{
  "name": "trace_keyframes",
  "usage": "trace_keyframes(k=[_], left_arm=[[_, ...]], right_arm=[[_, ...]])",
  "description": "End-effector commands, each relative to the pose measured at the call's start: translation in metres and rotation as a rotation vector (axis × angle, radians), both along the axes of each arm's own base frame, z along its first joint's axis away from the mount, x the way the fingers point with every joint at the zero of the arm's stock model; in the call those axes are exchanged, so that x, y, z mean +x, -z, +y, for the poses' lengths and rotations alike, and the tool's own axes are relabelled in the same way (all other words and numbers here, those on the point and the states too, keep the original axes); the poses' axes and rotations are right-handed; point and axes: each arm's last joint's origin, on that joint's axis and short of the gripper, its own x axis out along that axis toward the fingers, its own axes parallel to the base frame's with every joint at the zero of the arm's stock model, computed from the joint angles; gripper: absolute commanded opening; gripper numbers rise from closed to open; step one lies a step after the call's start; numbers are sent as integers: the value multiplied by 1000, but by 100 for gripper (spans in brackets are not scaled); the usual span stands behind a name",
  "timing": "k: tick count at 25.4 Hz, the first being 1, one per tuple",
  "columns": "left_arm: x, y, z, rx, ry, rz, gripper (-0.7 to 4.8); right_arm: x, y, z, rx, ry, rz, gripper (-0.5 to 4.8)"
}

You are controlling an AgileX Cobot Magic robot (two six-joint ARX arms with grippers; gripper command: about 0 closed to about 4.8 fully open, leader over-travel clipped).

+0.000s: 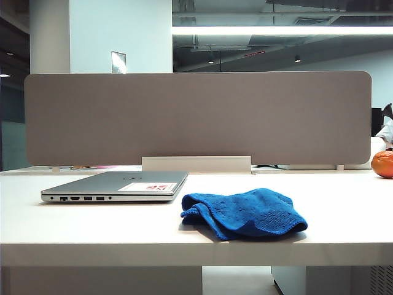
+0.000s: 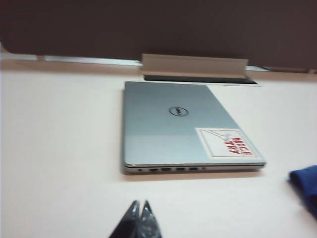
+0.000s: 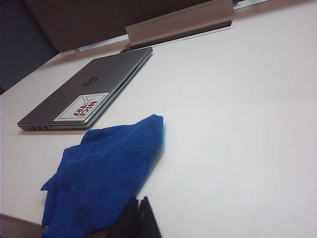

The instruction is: Pick up the blue rag and put it over the laptop.

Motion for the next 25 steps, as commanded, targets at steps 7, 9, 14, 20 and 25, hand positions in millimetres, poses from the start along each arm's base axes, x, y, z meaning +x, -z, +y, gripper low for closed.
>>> trace_keyframes(k=[7, 9, 14, 20, 25], left_arm=[[3, -42, -4, -61, 121, 46, -6], [6, -55, -4, -63, 145, 59, -6], [25, -85, -6, -72, 205, 114, -6], [81, -107, -11, -158, 281, 299, -6], [128, -94, -46, -158, 399, 481, -6]], right_arm=[[0, 1, 0, 5, -6, -5, 0], [0, 1, 0, 5, -6, -5, 0], [0, 1, 0, 5, -6, -5, 0], [0, 1, 0, 5, -6, -4, -1], [0, 1, 0, 4, -6, -4, -1]])
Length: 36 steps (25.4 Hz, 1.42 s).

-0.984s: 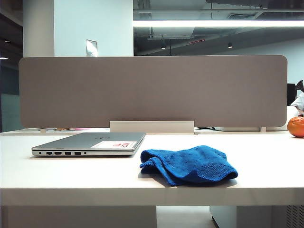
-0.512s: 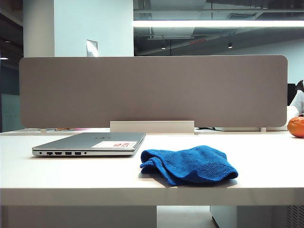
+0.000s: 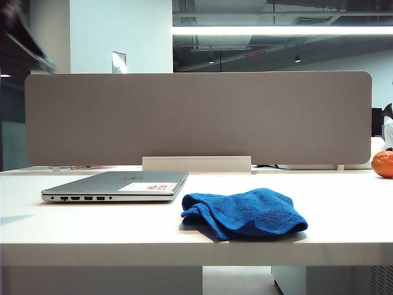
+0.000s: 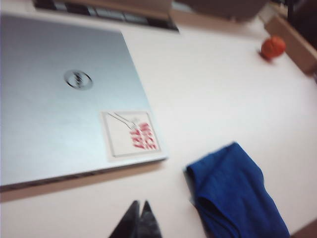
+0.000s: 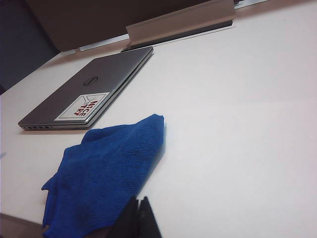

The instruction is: Pick up the blue rag and put it over the laptop.

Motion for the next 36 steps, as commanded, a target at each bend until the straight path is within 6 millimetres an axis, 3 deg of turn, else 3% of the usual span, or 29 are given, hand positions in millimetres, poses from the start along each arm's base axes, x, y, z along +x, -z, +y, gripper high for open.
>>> trace_keyframes(k=[1, 3, 10, 15, 23, 24, 26, 28, 36], left_arm=[[18, 9, -24, 16, 77, 60, -6], [32, 25, -52, 66, 117, 116, -6], [43, 52, -103, 124, 229, 156, -6], [49, 59, -139, 165, 288, 172, -6], [57, 70, -158, 190, 312, 193, -2], [57, 72, -159, 194, 313, 201, 9], [59, 79, -160, 205, 313, 224, 97], [60, 82, -161, 210, 314, 234, 144], [59, 94, -168, 226, 333, 257, 154]], right_arm=[[0, 1, 0, 4, -4, -5, 0], [0, 1, 0, 4, -4, -5, 0], [0, 1, 0, 4, -5, -5, 0], [0, 1, 0, 5, -5, -5, -1], [0, 1, 0, 5, -8, -5, 0], [0, 1, 0, 5, -8, -5, -1], [0, 1, 0, 5, -9, -5, 0], [0, 1, 0, 5, -8, -5, 0], [0, 1, 0, 5, -8, -5, 0]])
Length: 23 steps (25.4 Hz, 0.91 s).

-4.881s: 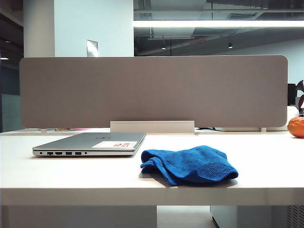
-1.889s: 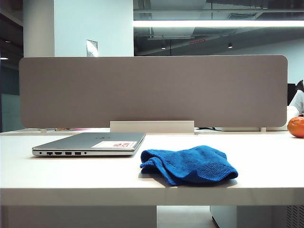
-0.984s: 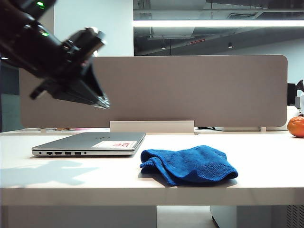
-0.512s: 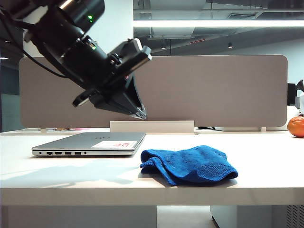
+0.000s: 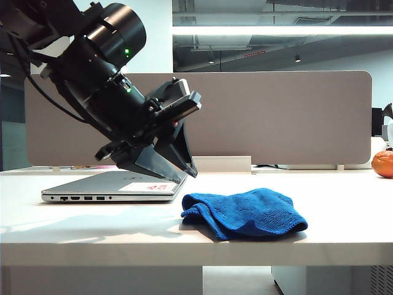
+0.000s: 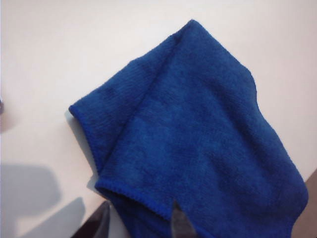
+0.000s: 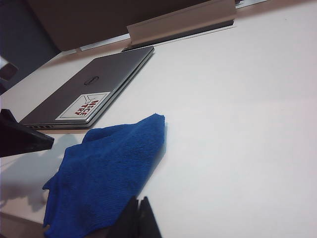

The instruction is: Pick up the blue rag and put it over the laptop.

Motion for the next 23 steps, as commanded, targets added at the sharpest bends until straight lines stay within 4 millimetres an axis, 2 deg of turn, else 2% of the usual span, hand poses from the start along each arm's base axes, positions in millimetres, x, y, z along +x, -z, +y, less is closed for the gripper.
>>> trace_keyframes(k=[1, 7, 10, 16, 23], left_arm=[[-2, 4, -9, 4, 21, -8, 154], [-3, 14, -16, 23, 25, -4, 162], [-2, 17, -17, 29, 22, 0, 362], [-3, 22, -21, 32, 35, 5, 365], [-8, 41, -34, 81, 47, 19, 361]], right_arm=[[0, 1, 0, 4, -4, -5, 0], [0, 1, 0, 4, -4, -5, 0], [0, 1, 0, 4, -4, -5, 0], [0, 1, 0, 4, -5, -5, 0], [0, 1, 0, 5, -6, -4, 0]])
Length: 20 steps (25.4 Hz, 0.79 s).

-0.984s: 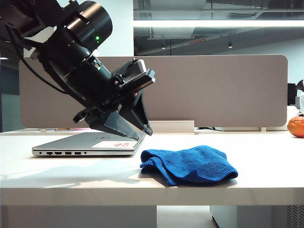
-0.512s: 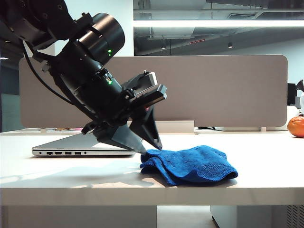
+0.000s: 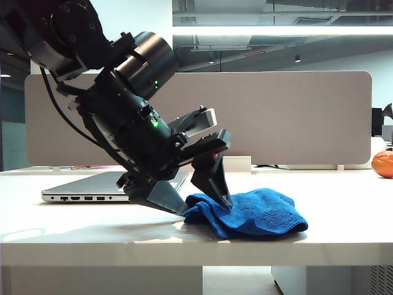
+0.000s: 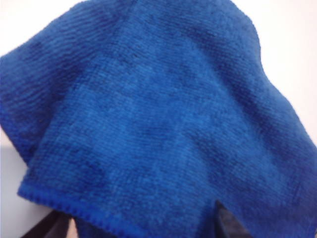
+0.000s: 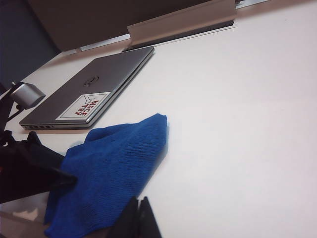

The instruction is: Pick up the blue rag and put it over the laptop.

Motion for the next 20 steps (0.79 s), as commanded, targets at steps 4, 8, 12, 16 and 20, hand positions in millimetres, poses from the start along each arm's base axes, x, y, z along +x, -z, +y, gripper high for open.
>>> trace_keyframes(k=[4, 8, 12, 16, 20], left_arm=[[-2, 6, -3, 32, -13, -7, 217], [-1, 5, -4, 28, -17, -23, 17], [3, -5, -7, -37, -12, -87, -6], [9, -32, -12, -102, -13, -165, -6], [15, -54, -17, -114, 8, -230, -6]], right_arm=[[0, 1, 0, 5, -9, -4, 0], [0, 1, 0, 5, -8, -4, 0], [0, 1, 0, 5, -8, -4, 0], [0, 1, 0, 5, -8, -4, 0], [0, 1, 0, 5, -9, -4, 0]])
